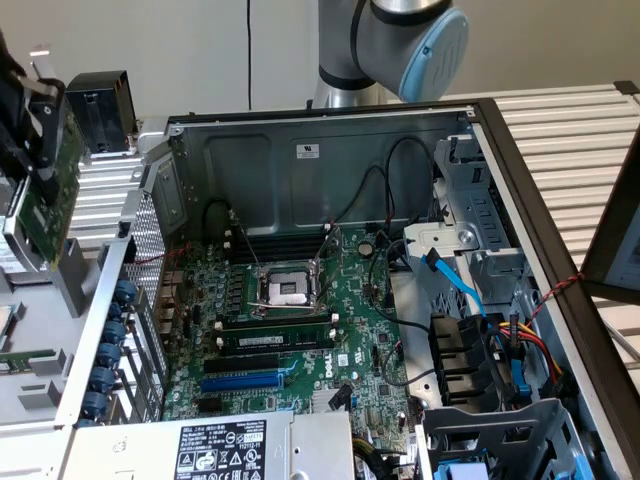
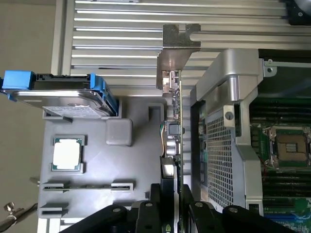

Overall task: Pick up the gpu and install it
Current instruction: 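Pick up the gpu and move the gpu toward the slot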

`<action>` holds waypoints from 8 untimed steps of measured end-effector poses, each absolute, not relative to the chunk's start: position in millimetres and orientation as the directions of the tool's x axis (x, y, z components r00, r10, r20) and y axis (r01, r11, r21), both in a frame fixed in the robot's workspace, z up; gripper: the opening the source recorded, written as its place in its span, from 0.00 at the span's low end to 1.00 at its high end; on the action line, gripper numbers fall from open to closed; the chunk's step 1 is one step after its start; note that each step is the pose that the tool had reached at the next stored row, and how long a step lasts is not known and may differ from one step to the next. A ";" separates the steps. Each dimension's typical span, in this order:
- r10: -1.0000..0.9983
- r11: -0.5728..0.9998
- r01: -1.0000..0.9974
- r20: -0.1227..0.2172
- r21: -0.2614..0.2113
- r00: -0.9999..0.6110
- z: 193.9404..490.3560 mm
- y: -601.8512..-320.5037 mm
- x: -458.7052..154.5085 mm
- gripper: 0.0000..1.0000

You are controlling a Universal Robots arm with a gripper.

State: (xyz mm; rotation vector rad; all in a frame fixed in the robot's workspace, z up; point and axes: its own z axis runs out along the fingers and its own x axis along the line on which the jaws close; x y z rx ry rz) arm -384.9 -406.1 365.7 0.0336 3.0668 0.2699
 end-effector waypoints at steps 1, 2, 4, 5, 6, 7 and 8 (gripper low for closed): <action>0.026 0.984 0.015 -0.060 0.175 -0.998 370.2 -406.2 -382.7 0.27; 0.026 0.984 0.015 -0.058 0.175 -0.998 374.6 -406.4 -380.4 0.27; 0.026 0.984 0.016 -0.054 0.175 -0.998 383.7 -407.0 -375.2 0.27; 0.025 0.984 0.016 -0.052 0.175 -0.998 387.7 -407.3 -372.5 0.27; 0.025 0.984 0.016 -0.049 0.175 -0.998 391.3 -407.6 -370.1 0.27; 0.025 0.984 0.017 -0.046 0.175 -0.999 394.8 -408.0 -367.5 0.27; 0.025 0.984 0.017 -0.043 0.175 -0.999 397.8 -408.4 -365.1 0.27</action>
